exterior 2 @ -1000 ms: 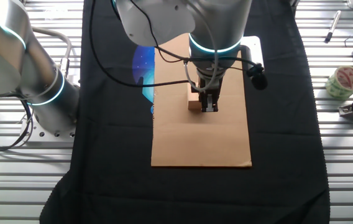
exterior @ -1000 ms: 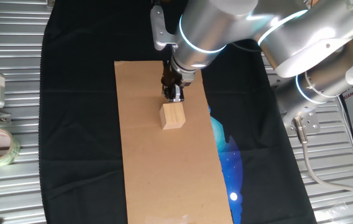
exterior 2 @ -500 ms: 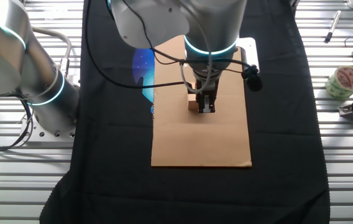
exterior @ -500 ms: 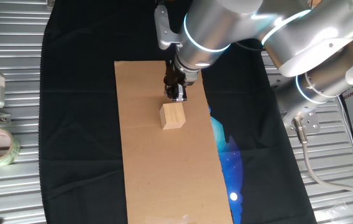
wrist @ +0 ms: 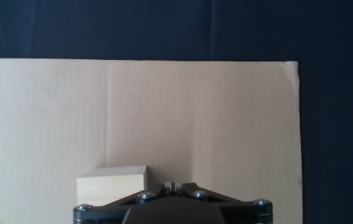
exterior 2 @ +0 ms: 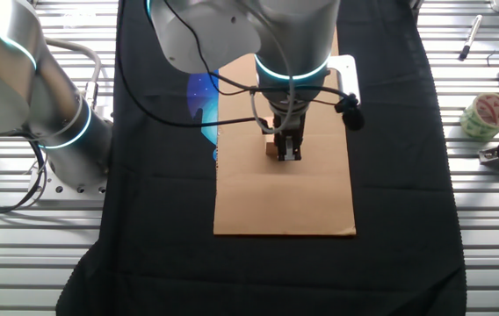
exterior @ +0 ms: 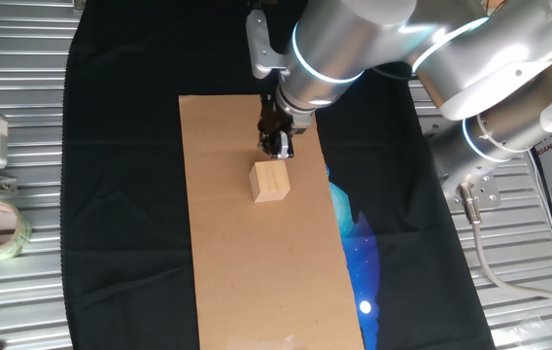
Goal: Use the gripper to push the small block from left to right
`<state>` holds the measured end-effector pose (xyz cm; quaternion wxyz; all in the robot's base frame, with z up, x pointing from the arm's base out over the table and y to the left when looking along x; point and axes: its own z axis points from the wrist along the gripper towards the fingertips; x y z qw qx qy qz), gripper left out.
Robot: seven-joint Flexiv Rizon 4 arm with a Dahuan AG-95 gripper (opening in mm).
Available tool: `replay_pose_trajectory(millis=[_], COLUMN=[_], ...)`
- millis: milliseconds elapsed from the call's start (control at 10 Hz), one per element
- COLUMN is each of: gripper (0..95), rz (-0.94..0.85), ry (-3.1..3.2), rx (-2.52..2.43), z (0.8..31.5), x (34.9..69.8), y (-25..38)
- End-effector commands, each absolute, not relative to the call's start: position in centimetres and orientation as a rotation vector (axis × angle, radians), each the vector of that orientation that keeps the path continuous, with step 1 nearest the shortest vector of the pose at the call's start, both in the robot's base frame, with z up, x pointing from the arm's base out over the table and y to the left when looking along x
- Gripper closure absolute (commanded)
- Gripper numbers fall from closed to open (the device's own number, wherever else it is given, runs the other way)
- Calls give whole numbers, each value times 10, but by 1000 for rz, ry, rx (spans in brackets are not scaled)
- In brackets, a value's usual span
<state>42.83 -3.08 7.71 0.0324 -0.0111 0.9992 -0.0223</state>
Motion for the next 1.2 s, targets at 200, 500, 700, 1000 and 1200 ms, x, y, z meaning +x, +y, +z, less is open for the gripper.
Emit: replay_pose_trajectory(millis=[200, 500, 700, 1000, 1200], gripper=[950, 950, 950, 950, 950], rz=[-63, -64, -67, -76, -78], ry=[3075, 3068, 3061, 3061, 3060], rx=[-37, -27, -21, -10, -7], z=[78, 75, 72, 73, 73], x=[427, 426, 426, 426, 426], y=[-31, -30, -29, -30, -30])
